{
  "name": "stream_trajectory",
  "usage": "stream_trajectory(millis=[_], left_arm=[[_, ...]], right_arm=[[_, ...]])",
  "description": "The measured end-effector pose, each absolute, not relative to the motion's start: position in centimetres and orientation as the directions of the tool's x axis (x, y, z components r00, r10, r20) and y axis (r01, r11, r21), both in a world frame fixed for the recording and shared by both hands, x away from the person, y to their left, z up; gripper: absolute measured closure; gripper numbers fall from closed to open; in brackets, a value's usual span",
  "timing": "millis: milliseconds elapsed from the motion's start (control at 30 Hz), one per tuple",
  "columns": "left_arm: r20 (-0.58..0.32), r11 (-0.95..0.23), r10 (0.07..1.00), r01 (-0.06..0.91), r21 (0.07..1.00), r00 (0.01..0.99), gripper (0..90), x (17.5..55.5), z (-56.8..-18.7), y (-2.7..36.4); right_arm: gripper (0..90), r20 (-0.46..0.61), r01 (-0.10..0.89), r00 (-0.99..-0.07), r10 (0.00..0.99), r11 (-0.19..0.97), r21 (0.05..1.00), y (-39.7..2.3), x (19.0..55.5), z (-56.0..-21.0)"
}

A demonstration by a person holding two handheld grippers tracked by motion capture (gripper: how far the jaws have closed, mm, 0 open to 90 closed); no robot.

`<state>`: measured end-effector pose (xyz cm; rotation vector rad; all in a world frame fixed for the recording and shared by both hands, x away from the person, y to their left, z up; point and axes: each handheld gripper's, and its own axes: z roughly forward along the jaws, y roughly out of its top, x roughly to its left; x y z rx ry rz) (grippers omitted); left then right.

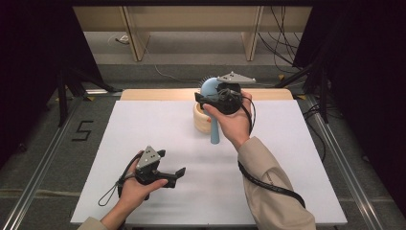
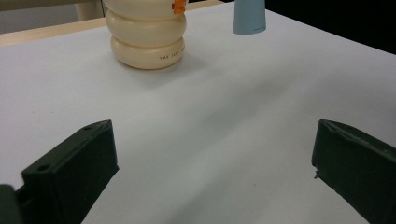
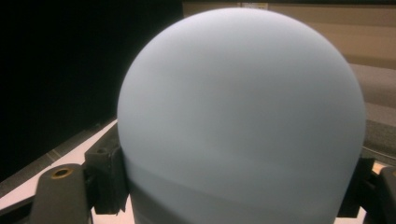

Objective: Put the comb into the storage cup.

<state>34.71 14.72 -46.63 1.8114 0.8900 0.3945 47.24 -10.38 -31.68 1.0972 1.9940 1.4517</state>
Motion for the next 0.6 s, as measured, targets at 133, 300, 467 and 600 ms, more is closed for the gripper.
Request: stream_trajectory(millis=[133,300,467,600], left_arm=[[-0.133,-0.194,0.728,0.388,0.901,0.673,0.0,34.7,-46.63,14.68],[-0.131,-0.195,0.729,0.387,0.901,0.672,0.0,34.72,-46.68,14.67],[-0.127,-0.197,0.729,0.383,0.902,0.673,0.0,34.71,-46.66,14.68],[-0.127,-0.197,0.729,0.383,0.903,0.673,0.0,34.71,-46.66,14.68]], right_arm=[[21.4,0.099,0.34,-0.583,0.806,0.132,0.931,-10.59,47.36,-31.69],[21.4,0.096,0.337,-0.58,0.809,0.131,0.932,-10.69,47.47,-31.68],[21.4,0.097,0.336,-0.578,0.81,0.128,0.933,-10.7,47.58,-31.6],[21.4,0.094,0.332,-0.578,0.81,0.128,0.935,-10.71,47.62,-31.5]])
